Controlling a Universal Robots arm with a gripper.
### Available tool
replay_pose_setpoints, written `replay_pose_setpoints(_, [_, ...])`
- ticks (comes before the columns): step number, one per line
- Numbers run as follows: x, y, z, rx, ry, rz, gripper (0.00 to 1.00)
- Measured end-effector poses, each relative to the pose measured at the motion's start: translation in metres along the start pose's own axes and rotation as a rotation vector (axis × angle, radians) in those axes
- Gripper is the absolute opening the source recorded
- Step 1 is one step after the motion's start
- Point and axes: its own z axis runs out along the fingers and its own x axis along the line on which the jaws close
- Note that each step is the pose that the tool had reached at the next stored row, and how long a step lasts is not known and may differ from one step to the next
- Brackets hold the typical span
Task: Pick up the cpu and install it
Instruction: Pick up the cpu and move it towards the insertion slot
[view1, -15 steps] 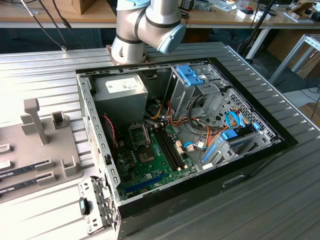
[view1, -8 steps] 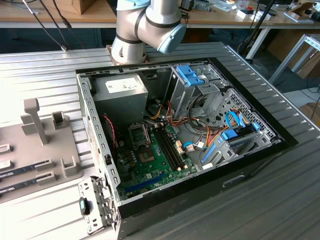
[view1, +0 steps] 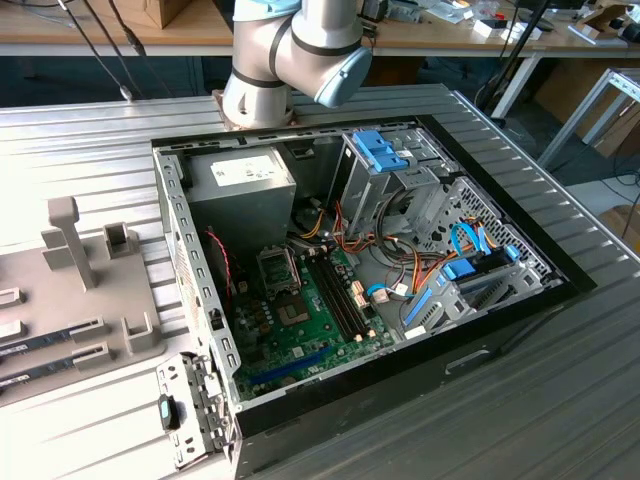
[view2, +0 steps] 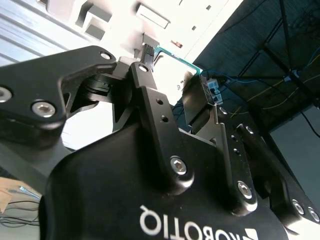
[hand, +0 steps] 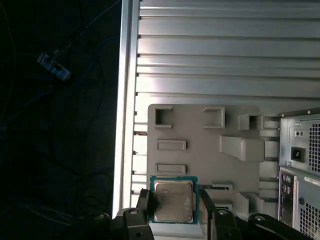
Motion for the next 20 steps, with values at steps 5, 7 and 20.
replay_pose_setpoints(5, [0.0002,0.0002,-0.0042,0.0000,0.0000,0.000,0.47])
replay_pose_setpoints(7, [0.0002,0.0002,-0.0052,0.0000,0.0000,0.000,0.47])
replay_pose_setpoints(20, [0.0005,0.0004,-0.0114,0.0000,0.0000,0.000,0.47])
